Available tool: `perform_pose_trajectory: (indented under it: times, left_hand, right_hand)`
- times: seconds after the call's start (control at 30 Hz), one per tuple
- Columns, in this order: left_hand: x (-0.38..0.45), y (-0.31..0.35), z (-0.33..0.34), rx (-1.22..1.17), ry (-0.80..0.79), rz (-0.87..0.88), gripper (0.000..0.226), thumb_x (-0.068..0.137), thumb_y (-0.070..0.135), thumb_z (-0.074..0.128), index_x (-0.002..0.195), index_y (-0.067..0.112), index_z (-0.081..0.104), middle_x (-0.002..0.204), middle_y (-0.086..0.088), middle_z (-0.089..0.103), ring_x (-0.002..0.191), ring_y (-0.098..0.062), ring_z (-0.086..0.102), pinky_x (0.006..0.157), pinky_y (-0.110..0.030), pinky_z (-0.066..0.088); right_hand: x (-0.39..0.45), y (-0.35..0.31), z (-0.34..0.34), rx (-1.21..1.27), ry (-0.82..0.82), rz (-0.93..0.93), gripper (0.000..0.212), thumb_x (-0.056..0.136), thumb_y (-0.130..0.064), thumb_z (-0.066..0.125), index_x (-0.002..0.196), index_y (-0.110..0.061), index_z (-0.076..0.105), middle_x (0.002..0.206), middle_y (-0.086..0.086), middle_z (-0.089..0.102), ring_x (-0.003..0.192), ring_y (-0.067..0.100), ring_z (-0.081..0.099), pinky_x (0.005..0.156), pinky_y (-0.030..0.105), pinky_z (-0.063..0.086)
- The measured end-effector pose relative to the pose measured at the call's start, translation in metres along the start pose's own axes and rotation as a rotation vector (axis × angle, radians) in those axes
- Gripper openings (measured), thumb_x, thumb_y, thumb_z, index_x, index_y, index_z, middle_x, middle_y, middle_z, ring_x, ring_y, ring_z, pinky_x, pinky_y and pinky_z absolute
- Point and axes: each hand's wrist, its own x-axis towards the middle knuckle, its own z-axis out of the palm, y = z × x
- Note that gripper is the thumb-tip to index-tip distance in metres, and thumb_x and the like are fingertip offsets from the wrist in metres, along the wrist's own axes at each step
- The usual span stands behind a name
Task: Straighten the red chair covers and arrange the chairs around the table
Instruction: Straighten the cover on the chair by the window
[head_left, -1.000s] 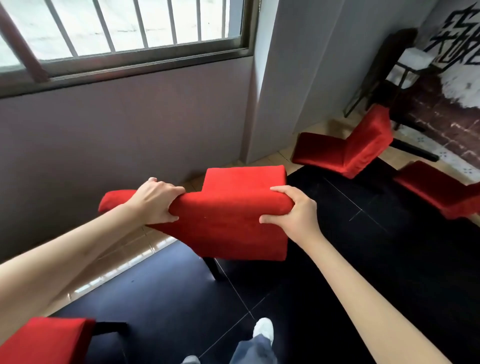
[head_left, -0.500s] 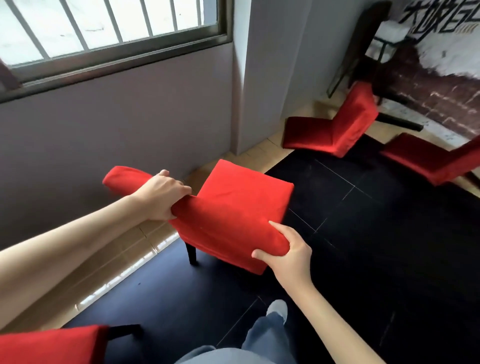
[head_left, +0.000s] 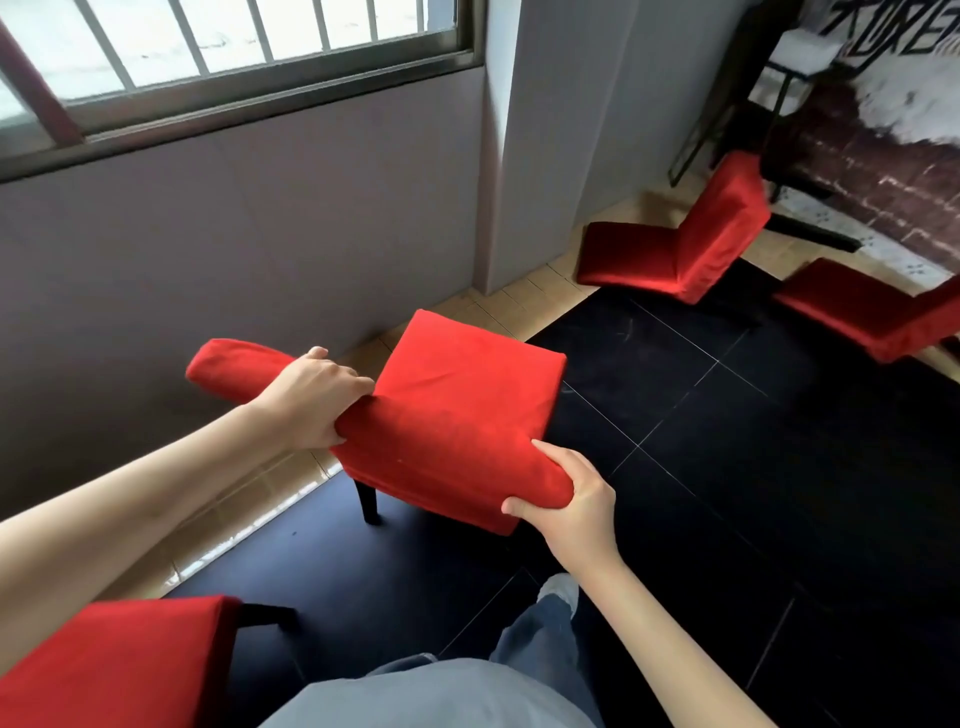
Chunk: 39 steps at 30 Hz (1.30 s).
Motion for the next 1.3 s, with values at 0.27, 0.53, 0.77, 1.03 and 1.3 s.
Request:
perform_pose_trajectory:
  times: [0.27,0.53,0.77,1.03,1.3]
  left_hand:
    - [-0.028,0.010,0.008,-0.040,0.022,-0.076,0.046,0.070,0.051,0.064,0.110,0.031,0.054,0.106,0.012,0.064,0.102,-0.011,0.060,0.091,-0.025,0.036]
    - [-0.033,0.017,0.002,-0.094,0.011,-0.142,0.043,0.070,0.045,0.067,0.108,0.028,0.055,0.105,0.010,0.063,0.101,-0.015,0.061,0.091,-0.027,0.038]
    - [-0.033,0.020,0.002,-0.123,-0.027,-0.180,0.048,0.071,0.043,0.069,0.113,0.028,0.053,0.108,0.010,0.060,0.104,-0.017,0.059,0.090,-0.028,0.038]
    - [-0.034,0.036,-0.015,-0.377,0.056,-0.093,0.080,0.063,0.065,0.070,0.134,0.035,0.047,0.128,0.010,0.051,0.121,-0.019,0.044,0.102,-0.036,0.029]
    - [0.030,0.081,-0.070,-0.546,0.167,0.048,0.066,0.075,0.065,0.063,0.132,0.034,0.052,0.130,0.008,0.052,0.121,-0.020,0.045,0.102,-0.035,0.029]
  right_hand:
    - [0.002,-0.002,-0.006,-0.010,-0.080,0.007,0.073,0.050,-0.024,0.095,0.118,-0.026,0.068,0.114,-0.014,0.063,0.106,-0.003,0.057,0.097,0.023,0.046]
    - [0.000,-0.001,-0.007,-0.039,-0.067,-0.004,0.074,0.051,-0.027,0.095,0.119,-0.025,0.066,0.115,-0.011,0.064,0.108,0.002,0.058,0.099,0.027,0.046]
    - [0.000,-0.002,-0.008,-0.078,-0.083,0.012,0.073,0.054,-0.031,0.093,0.121,-0.029,0.064,0.117,-0.012,0.062,0.109,0.005,0.056,0.098,0.024,0.044]
    - [0.004,-0.001,-0.020,-0.013,-0.114,0.049,0.070,0.063,-0.073,0.065,0.123,-0.038,0.059,0.116,-0.020,0.062,0.112,-0.003,0.056,0.092,0.017,0.043]
    - [0.038,0.029,-0.086,-0.031,0.005,0.134,0.048,0.087,-0.046,0.064,0.131,-0.030,0.056,0.111,-0.021,0.060,0.113,0.003,0.057,0.087,0.014,0.039]
